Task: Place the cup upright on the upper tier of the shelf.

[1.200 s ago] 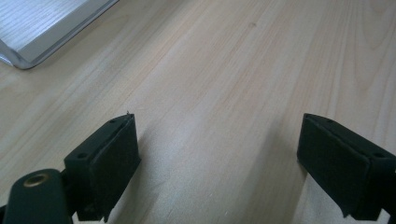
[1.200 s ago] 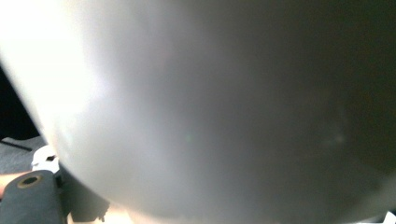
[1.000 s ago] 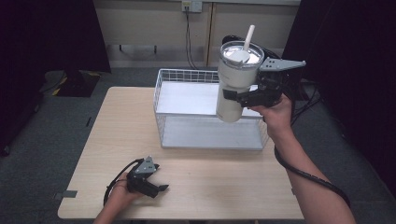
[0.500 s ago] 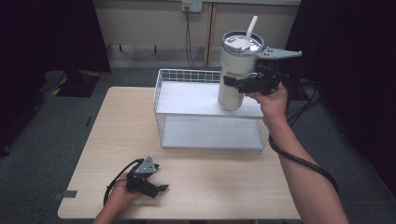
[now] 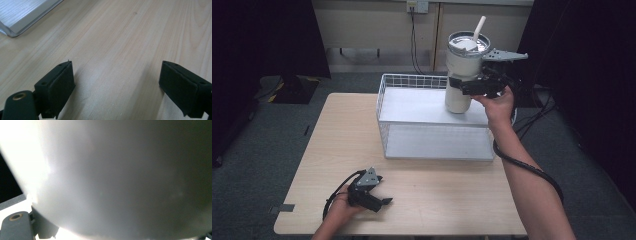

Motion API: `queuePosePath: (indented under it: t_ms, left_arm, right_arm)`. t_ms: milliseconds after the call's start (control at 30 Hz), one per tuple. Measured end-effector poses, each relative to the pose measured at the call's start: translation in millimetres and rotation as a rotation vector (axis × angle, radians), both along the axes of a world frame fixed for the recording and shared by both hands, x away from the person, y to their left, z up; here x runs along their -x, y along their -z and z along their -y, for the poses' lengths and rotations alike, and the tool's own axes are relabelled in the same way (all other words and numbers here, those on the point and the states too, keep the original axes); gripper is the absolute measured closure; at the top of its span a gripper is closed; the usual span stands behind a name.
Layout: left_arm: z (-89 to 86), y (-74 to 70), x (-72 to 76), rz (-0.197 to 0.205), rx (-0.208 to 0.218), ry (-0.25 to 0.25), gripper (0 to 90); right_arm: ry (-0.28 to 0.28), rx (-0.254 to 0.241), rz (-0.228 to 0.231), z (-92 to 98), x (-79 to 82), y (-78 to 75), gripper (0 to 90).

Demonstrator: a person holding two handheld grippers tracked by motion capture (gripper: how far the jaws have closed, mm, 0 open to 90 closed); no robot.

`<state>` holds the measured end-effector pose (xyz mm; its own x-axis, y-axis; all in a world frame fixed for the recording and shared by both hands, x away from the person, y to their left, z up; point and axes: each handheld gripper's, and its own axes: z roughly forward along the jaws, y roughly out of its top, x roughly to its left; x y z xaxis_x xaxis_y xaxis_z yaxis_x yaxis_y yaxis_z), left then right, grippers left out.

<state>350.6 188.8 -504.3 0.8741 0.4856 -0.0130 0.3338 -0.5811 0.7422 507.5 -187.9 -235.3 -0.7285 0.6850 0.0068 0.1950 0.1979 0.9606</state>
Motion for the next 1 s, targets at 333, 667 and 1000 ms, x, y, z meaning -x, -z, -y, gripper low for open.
queuePosePath:
  t_ms: [333, 667, 1000]
  left_arm:
    - [0.0, 0.0, 0.0, 0.0, 0.0, 0.0, 12.2]
    - [0.0, 0.0, 0.0, 0.001, 0.0, 0.0, 12.2]
    - [0.0, 0.0, 0.0, 0.0, 0.0, 0.0, 12.2]
  right_arm:
    - [0.025, -0.006, -0.008, -0.7, -6.5, 9.1, 9.9]
    - [0.037, 0.021, 0.001, -1.2, -9.9, 11.8, 9.9]
    - [0.037, 0.02, 0.003, -3.6, -12.3, 15.2, 9.9]
